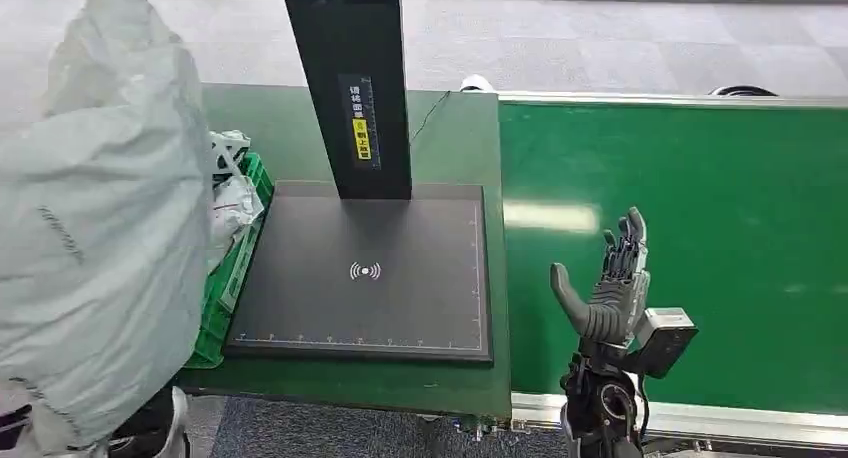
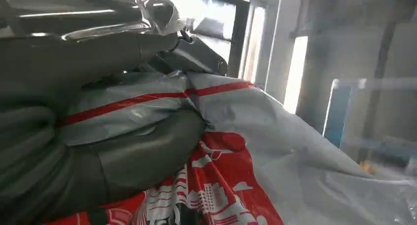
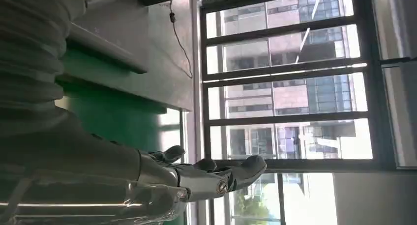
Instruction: Moved the parcel from conveyor to table for the left to box.
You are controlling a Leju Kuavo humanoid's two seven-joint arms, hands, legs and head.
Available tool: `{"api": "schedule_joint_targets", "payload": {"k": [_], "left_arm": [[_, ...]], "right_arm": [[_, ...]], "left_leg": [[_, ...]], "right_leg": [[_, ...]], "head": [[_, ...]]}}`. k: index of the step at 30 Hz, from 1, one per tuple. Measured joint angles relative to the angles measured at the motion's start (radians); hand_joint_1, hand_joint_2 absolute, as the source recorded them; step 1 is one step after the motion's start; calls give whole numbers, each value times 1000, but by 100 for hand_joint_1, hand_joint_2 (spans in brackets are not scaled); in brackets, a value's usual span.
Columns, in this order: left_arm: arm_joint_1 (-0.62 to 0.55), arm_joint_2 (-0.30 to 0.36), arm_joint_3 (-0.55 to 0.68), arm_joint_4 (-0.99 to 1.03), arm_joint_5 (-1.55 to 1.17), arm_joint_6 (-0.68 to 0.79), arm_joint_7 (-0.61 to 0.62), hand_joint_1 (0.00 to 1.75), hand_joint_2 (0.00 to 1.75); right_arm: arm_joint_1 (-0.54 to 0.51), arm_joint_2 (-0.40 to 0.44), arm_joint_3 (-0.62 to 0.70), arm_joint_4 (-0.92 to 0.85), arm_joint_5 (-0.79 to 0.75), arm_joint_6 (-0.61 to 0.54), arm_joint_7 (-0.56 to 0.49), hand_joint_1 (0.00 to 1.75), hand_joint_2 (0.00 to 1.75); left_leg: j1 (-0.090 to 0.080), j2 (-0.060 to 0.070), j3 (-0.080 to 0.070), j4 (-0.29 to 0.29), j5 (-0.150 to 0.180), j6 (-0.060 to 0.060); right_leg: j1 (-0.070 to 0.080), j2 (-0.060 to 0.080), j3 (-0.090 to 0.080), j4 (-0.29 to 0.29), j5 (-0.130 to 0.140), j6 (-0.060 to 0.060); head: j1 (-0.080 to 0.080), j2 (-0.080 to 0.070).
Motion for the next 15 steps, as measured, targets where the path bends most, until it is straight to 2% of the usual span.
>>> {"api": "schedule_joint_targets", "payload": {"k": [5,8,12,15], "left_arm": [[-37,25,210,61,31,23,29,175,175],[-78,43,295,139,-136,116,44,175,175],[-121,66,340,268,-422,263,63,175,175],[-147,87,339,377,-723,354,149,175,175]], "right_arm": [[9,1,-9,-9,0,13,0,0,175],[9,6,-14,-11,1,15,0,0,175],[11,18,-16,-18,16,2,0,0,175],[23,21,-15,-40,18,-23,0,0,175]], "left_leg": [[0,0,0,0,0,0],[0,0,0,0,0,0],[0,0,0,0,0,0],[0,-1,0,0,0,0]], "right_leg": [[0,0,-1,0,0,0],[0,0,0,0,0,0],[0,0,0,0,0,0],[0,-1,0,0,0,0]], "head": [[0,0],[0,0],[0,0],[0,0]]}}
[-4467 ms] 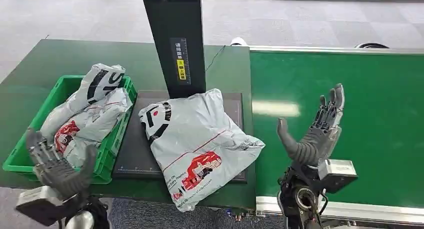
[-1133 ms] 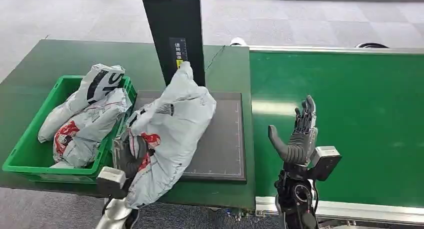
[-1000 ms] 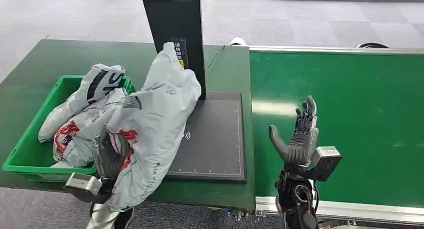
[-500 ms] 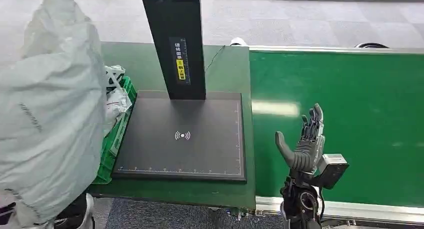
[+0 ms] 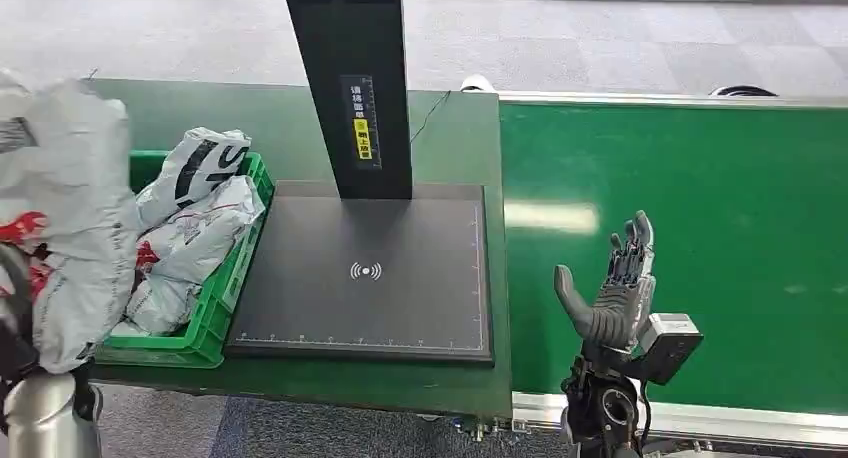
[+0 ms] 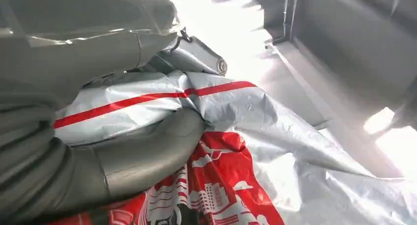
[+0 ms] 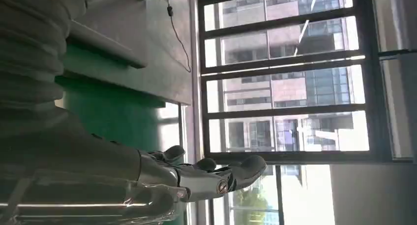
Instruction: Moved the parcel from conveyor to table for the left to box.
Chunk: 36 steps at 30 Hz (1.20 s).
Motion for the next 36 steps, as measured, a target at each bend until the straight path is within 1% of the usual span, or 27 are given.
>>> {"api": "schedule_joint_targets", "payload": {"k": [2,4,7,8,9,12,14,15,16,17,18,19,24,36], "left_arm": [[-20,15,-6,66,-109,8,40,175,175],[-37,22,-14,104,-149,10,53,173,175],[-76,34,-44,183,-274,32,115,175,175],[-83,37,-56,199,-325,39,138,168,175],[-88,39,-70,215,-387,44,172,171,175],[-98,41,-106,247,-526,48,263,168,175],[-99,41,-123,256,-574,52,295,166,175],[-101,41,-129,260,-595,54,312,169,175],[-104,41,-134,264,-609,56,324,166,175],[-107,41,-138,267,-618,57,335,136,175],[-114,41,-140,272,-625,57,344,28,175],[-120,41,-142,277,-626,57,350,0,175],[-134,41,-140,292,-629,68,375,0,175],[-126,39,-73,259,-579,140,361,0,175]], "right_arm": [[7,0,4,-13,0,-3,0,0,175],[11,0,4,-21,0,-4,0,0,175],[18,0,4,-33,4,-6,0,0,175],[18,0,5,-35,9,-8,0,0,175],[18,0,5,-37,14,-11,0,0,175],[19,0,11,-44,23,-16,0,0,175],[20,0,15,-46,28,-16,0,0,175],[20,0,17,-46,29,-16,0,0,175],[20,0,18,-46,30,-16,0,0,175],[20,0,19,-46,31,-16,0,0,175],[20,0,20,-46,31,-16,0,0,175],[20,0,21,-46,31,-16,0,0,175],[19,0,24,-46,32,-15,0,0,175],[19,0,37,-46,39,-16,0,0,175]], "left_leg": [[0,0,0,0,0,0],[0,3,0,0,0,0],[0,2,0,0,0,0],[0,2,0,0,0,0],[0,2,0,0,0,0],[0,2,0,0,0,0],[0,2,0,0,0,0],[0,2,0,0,0,0],[0,2,0,0,0,0],[0,2,0,0,0,0],[0,2,0,0,0,0],[0,1,0,0,0,0],[0,1,0,0,0,0],[0,1,0,0,0,0]], "right_leg": [[0,1,0,0,0,0],[0,2,-1,0,0,0],[0,2,0,0,0,0],[0,2,-1,0,0,0],[0,2,-1,0,0,0],[0,2,0,0,0,0],[0,2,-1,0,0,0],[0,2,0,0,0,0],[0,2,0,0,0,0],[0,2,0,0,0,0],[0,2,0,0,0,0],[0,2,0,0,0,0],[0,2,0,0,0,0],[0,2,0,0,0,0]], "head": [[0,0],[0,0],[0,0],[-1,0],[0,0],[0,0],[0,0],[0,0],[0,0],[0,0],[0,0],[0,0],[0,0],[0,0]]}}
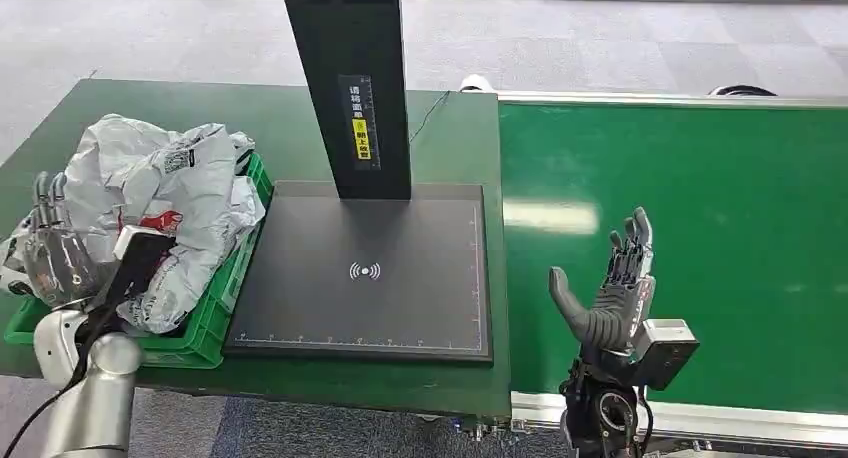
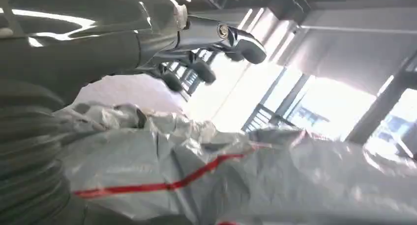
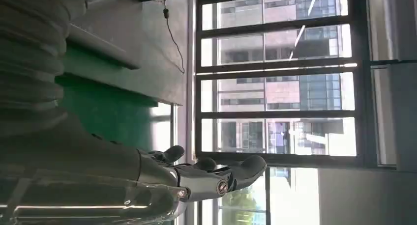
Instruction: Moved the parcel from conveyor to table for the left to box.
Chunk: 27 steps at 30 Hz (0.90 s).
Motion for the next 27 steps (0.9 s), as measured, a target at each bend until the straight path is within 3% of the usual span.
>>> {"api": "schedule_joint_targets", "payload": {"k": [6,16,18,20,23,27], "left_arm": [[70,-19,22,-134,158,168,-168,0,175],[131,-54,24,-256,208,172,-238,0,175],[152,-105,48,-325,269,172,-398,0,175],[182,-163,60,-414,279,172,-483,0,175],[243,-243,34,-599,262,172,-507,0,175],[290,-290,-79,-745,338,172,-510,0,175]], "right_arm": [[-3,3,2,3,4,-5,0,0,175],[-11,5,8,10,4,-6,0,0,175],[-14,5,8,14,4,-7,0,0,175],[-20,6,11,20,3,-13,0,0,175],[-23,8,14,26,-3,-29,0,0,175],[-21,8,14,26,-12,-30,0,0,175]], "left_leg": [[0,1,0,0,0,0],[0,-1,-1,0,0,0],[0,-1,-1,0,0,0],[0,-1,-1,0,0,0],[-1,0,-1,1,-1,0],[-1,-2,-1,0,-2,0]], "right_leg": [[0,0,0,0,0,0],[0,-1,0,0,0,0],[0,-1,0,0,0,0],[0,-1,0,0,0,0],[-1,-1,-1,-1,0,1],[-1,-1,-1,-1,0,1]], "head": [[0,0],[0,0],[0,0],[1,0],[0,0],[0,0]]}}
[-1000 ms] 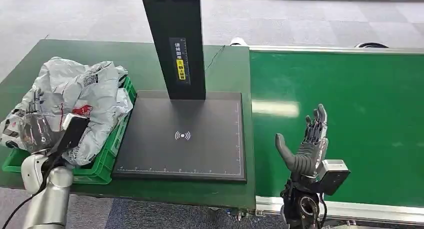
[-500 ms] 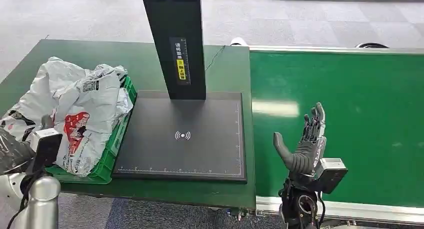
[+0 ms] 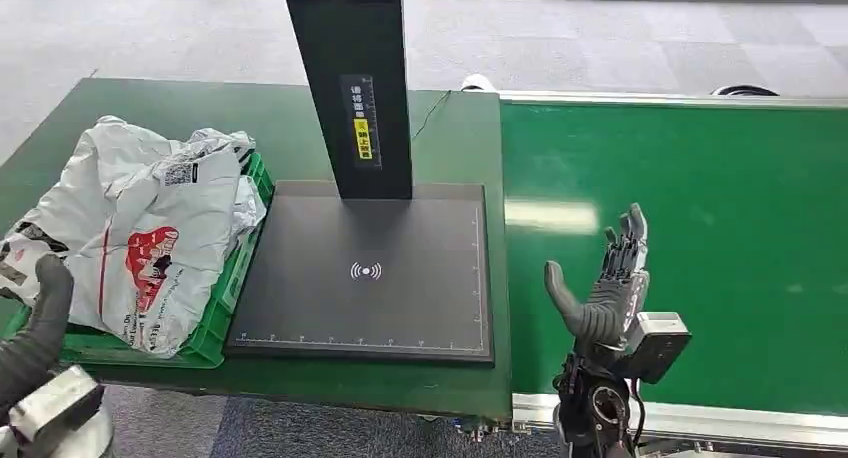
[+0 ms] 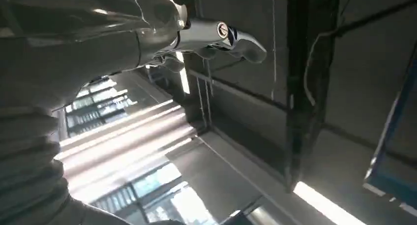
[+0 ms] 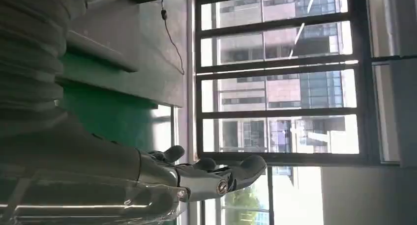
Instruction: Moved the parcel from conveyor to table for the left to box.
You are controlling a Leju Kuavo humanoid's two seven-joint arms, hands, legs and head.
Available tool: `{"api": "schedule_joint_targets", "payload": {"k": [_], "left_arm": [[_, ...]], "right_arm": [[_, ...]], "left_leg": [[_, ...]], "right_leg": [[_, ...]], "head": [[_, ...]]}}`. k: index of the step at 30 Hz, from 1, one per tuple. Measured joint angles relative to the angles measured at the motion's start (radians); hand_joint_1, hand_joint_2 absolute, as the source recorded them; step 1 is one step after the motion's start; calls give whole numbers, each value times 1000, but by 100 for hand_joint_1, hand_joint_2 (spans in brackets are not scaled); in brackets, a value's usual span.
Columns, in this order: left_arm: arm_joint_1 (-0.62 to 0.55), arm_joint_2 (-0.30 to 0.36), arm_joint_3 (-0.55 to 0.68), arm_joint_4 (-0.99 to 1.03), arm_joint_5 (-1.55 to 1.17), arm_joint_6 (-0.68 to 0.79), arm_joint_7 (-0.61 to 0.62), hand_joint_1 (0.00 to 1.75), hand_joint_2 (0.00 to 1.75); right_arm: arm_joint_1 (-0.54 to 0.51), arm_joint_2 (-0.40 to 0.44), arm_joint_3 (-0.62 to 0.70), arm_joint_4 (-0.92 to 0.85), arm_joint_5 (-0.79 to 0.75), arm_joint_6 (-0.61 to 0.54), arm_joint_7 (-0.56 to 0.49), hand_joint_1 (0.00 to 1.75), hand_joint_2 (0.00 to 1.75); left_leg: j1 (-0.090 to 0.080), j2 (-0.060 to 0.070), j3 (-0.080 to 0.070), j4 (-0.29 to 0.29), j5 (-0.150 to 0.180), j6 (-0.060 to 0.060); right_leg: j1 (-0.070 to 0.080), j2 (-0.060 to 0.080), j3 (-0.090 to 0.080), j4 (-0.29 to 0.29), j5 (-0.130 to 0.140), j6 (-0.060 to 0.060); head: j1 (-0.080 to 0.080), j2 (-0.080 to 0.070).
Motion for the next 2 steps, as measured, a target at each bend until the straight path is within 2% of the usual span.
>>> {"api": "schedule_joint_targets", "payload": {"k": [2], "left_arm": [[15,0,-74,-17,95,0,0,0,175]], "right_arm": [[7,0,2,-1,37,-39,0,0,175]], "left_leg": [[0,0,1,0,0,0]], "right_leg": [[0,0,1,0,0,0]], "head": [[0,0]]}}
